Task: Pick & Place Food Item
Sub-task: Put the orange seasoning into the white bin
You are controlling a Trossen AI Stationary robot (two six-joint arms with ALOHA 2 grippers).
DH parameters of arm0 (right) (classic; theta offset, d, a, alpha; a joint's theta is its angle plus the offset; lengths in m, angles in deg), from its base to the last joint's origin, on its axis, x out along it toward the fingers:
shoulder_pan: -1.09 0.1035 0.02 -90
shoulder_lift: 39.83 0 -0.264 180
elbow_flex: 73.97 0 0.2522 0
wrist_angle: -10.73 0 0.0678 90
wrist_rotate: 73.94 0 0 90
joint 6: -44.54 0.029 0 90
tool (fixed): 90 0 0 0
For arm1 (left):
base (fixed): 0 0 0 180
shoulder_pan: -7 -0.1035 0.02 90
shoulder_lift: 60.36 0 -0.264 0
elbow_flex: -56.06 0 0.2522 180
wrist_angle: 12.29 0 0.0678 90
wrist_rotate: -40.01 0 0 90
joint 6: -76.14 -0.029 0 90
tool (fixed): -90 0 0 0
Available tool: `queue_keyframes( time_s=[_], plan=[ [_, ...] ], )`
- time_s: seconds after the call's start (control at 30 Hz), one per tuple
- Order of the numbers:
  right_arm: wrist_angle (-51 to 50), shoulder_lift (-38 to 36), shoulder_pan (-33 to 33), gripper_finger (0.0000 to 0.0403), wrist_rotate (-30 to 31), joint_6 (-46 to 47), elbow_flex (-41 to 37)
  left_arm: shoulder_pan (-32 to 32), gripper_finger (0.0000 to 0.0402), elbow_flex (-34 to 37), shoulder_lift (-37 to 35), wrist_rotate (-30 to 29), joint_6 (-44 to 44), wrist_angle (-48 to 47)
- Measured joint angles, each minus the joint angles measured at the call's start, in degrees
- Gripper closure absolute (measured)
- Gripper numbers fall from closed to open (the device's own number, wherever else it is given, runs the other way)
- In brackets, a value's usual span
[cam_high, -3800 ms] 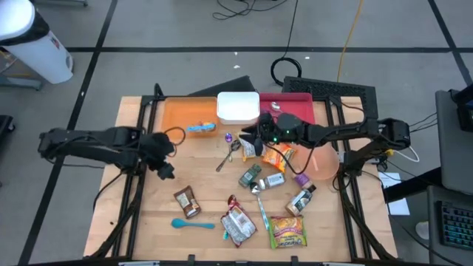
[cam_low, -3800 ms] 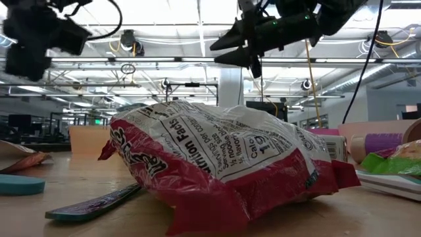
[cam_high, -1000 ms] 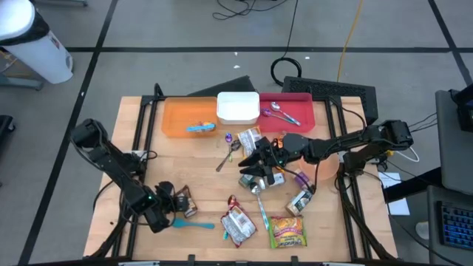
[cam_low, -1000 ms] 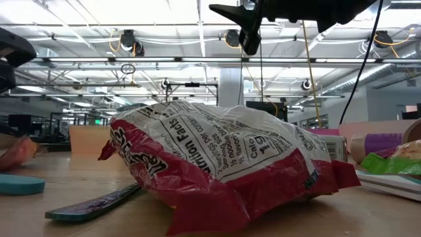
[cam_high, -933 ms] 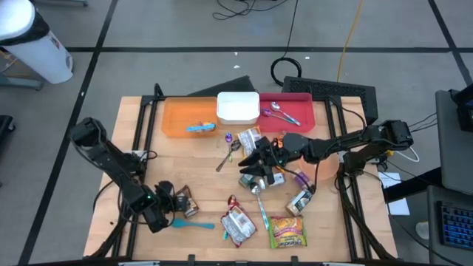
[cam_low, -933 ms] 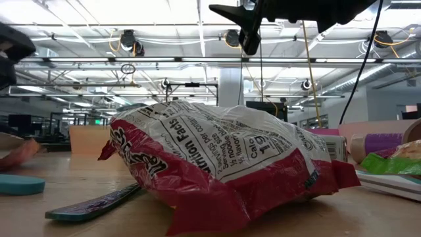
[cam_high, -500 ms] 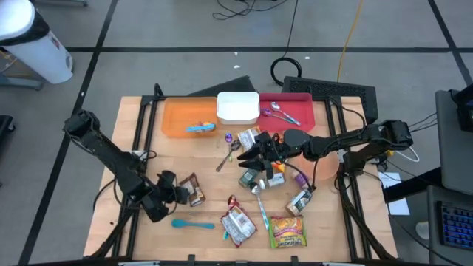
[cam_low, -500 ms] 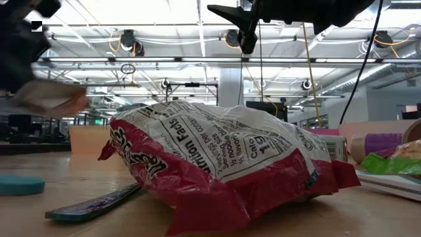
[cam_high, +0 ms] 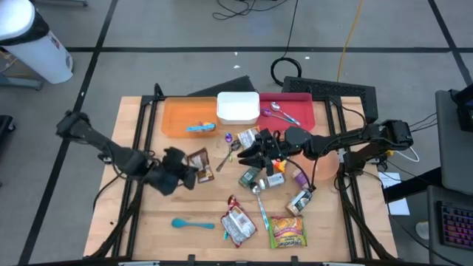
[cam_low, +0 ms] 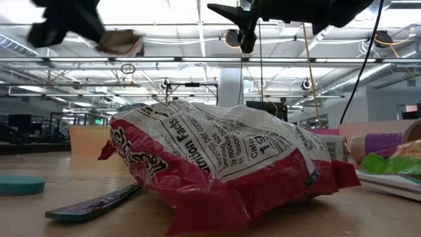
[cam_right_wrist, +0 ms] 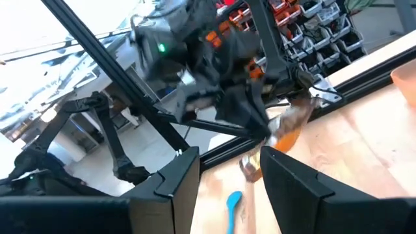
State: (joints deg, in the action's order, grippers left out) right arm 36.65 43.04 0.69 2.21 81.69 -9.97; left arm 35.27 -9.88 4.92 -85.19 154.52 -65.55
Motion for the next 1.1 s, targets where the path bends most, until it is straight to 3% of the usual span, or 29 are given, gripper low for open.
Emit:
queue_keyframes(
  time_s=[0.37, 0.53, 0.83, 1.1],
  plan=[
    [0.0, 0.0, -2.2, 0.0248, 0.3, 10.2, 0.0, -11.5, 0.0398, -16.6, 6.4, -0.8, -29.6, -0.8],
    [2.2, 0.0, -3.7, 0.0248, 0.4, 11.9, 0.0, -14.7, 0.0398, -22.9, 12.1, 3.0, -38.5, -1.5],
    [3.4, -0.1, -5.3, 0.0248, 1.9, 13.2, 0.0, -17.1, 0.0397, -29.2, 21.3, 6.7, -42.8, -4.1],
    [1.4, -0.1, -5.6, 0.0248, 1.8, 11.8, 0.0, -17.1, 0.0397, -30.8, 22.7, 6.7, -43.7, -4.3]
  ],
)
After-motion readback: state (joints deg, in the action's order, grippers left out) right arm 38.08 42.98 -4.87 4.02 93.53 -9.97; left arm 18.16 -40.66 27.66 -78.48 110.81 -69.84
